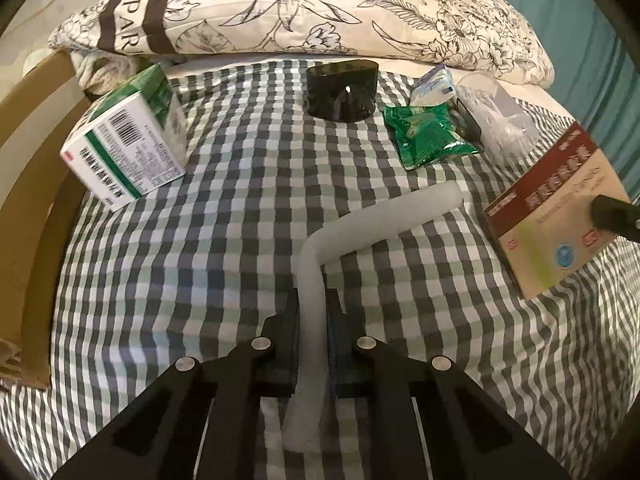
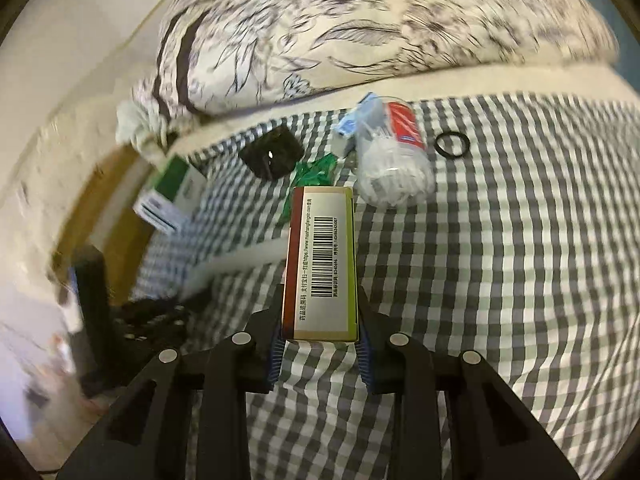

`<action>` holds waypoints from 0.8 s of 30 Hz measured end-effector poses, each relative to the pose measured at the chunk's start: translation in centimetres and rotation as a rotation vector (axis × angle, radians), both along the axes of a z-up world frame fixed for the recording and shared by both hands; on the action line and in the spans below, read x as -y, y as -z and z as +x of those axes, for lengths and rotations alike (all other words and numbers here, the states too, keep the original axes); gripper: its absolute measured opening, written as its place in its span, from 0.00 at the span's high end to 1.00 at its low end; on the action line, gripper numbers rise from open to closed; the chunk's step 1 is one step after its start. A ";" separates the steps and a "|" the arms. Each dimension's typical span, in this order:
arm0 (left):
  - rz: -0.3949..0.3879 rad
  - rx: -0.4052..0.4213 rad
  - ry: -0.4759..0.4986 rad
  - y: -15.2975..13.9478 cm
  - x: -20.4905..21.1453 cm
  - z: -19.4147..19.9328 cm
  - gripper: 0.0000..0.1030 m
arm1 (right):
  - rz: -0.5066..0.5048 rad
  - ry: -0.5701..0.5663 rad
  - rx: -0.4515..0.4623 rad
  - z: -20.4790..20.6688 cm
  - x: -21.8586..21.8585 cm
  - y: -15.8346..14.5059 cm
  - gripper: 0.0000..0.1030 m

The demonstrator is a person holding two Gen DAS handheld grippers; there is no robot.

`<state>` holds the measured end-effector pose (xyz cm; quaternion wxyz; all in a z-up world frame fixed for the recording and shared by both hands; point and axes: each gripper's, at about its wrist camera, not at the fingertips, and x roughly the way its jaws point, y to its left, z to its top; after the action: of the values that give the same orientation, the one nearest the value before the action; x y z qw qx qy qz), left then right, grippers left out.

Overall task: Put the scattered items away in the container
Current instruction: 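Carry the white tube with the left tool while the right tool carries the capsule box to the box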

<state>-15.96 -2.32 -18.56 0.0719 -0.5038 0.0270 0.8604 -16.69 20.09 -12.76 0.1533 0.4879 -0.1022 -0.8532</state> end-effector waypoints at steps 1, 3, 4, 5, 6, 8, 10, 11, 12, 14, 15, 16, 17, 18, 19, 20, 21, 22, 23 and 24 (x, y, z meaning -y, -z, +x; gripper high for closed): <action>0.007 0.003 0.002 0.0 0.1 0.1 0.89 | 0.020 0.004 -0.010 -0.2 0.5 0.2 0.71; 0.013 0.007 0.005 0.1 0.2 0.3 0.89 | 0.037 0.007 -0.017 -0.7 1.2 0.6 0.71; 0.019 0.012 0.006 0.2 0.3 0.1 0.89 | 0.050 0.009 -0.017 -1.1 1.7 0.9 0.71; 0.031 0.018 0.008 0.3 0.4 -0.1 0.89 | 0.065 0.012 -0.013 -1.5 2.0 1.2 0.71; 0.045 0.021 0.009 0.4 0.5 -0.3 0.87 | 0.073 0.012 -0.002 -1.8 2.3 1.6 0.71; 0.068 0.016 0.010 0.6 0.6 -0.8 0.85 | 0.081 0.018 0.006 -2.3 2.7 2.3 0.71; 0.095 0.012 0.008 0.7 0.9 -1.3 0.87 | 0.075 0.028 0.026 -3.0 2.9 3.1 0.71; 0.110 0.013 0.002 0.6 1.2 -1.4 0.88 | 0.074 0.034 0.033 -3.2 3.0 3.3 0.72; 0.117 0.010 -0.005 0.5 1.3 -1.3 0.90 | 0.073 0.042 0.033 -3.3 3.0 3.3 0.72; 0.119 -0.011 -0.021 -0.1 1.7 -0.7 0.91 | 0.078 0.053 0.028 -3.0 3.1 2.8 0.72; 0.115 -0.026 -0.027 -0.5 1.9 -0.4 0.92 | 0.088 0.056 0.022 -2.7 3.2 2.5 0.72; 0.118 -0.039 -0.030 -1.0 2.1 0.0 0.92 | 0.101 0.059 0.014 -2.5 3.2 2.1 0.72; 0.127 -0.051 -0.030 -1.6 2.3 0.3 0.92 | 0.111 0.063 0.004 -2.1 3.2 1.7 0.72; 0.137 -0.066 -0.029 -2.4 2.5 0.7 0.92 | 0.112 0.064 -0.006 -1.8 3.2 1.3 0.72; 0.142 -0.079 -0.031 -3.0 2.6 0.9 0.92 | 0.107 0.065 -0.015 -1.4 3.1 0.8 0.72; 0.149 -0.083 -0.025 -3.6 2.6 1.1 0.92 | 0.102 0.065 -0.022 -1.1 3.2 0.4 0.72; 0.149 -0.086 -0.022 -4.2 2.6 1.3 0.92 | 0.100 0.067 -0.027 -0.9 3.1 0.0 0.72; 0.141 -0.095 -0.024 -4.7 2.5 1.4 0.92 | 0.097 0.069 -0.031 -0.6 3.1 -0.4 0.72; 0.133 -0.105 -0.023 -5.2 2.3 1.6 0.92 | 0.095 0.067 -0.035 -0.3 3.1 -0.9 0.72; 0.123 -0.112 -0.026 -5.7 2.2 1.8 0.92 | 0.095 0.069 -0.042 0.0 3.2 -1.3 0.72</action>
<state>-14.18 -4.48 -12.84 0.0898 -0.4498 -0.0287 0.8881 -16.70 16.93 -11.49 0.1027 0.4727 -0.0749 -0.8720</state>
